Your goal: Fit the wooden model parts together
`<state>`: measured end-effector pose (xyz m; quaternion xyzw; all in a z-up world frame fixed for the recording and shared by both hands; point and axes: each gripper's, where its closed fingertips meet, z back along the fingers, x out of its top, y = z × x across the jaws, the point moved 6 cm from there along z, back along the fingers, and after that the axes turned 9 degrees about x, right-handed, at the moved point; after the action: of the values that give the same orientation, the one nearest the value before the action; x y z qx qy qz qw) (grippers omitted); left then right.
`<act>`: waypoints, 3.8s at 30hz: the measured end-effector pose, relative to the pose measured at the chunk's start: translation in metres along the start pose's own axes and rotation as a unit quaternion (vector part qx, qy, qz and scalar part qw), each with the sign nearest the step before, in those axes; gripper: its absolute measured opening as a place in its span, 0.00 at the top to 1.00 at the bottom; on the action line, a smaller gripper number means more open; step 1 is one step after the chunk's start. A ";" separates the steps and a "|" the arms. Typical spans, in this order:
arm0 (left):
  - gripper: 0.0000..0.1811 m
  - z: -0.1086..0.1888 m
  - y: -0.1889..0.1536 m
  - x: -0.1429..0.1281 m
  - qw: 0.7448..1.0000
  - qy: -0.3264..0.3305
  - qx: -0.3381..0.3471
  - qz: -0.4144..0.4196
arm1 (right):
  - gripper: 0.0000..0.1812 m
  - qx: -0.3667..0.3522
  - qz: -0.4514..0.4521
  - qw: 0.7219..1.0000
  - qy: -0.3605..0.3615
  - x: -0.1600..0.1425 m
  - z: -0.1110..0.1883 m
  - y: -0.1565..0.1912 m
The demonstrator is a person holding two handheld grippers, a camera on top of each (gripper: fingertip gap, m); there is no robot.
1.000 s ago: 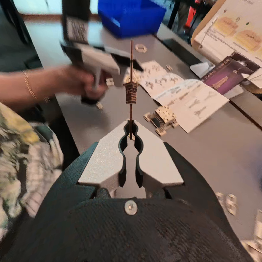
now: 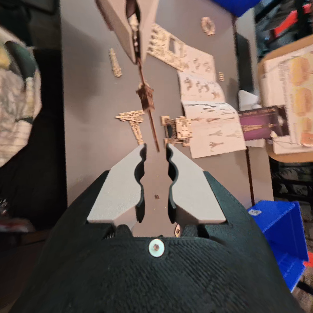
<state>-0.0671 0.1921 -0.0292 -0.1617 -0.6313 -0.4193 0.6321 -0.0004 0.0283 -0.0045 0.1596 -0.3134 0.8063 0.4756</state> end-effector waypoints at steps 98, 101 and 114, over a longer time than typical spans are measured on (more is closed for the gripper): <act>0.85 -0.029 0.012 -0.004 0.992 0.006 -0.004 0.126 | 1.00 0.050 -0.300 0.829 -0.468 0.028 -0.041 -0.021; 0.84 -0.027 0.014 -0.005 0.989 0.007 -0.006 0.145 | 1.00 0.057 -0.293 0.837 -0.459 0.032 -0.046 -0.018; 0.94 -0.033 0.010 -0.003 0.989 0.004 0.000 0.145 | 1.00 0.019 -0.246 0.876 -0.414 0.041 -0.041 -0.014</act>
<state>-0.0375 0.1744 -0.0338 -0.2496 -0.5985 -0.3243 0.6887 -0.0073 0.0873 -0.0079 0.5593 -0.4170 0.5294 0.4827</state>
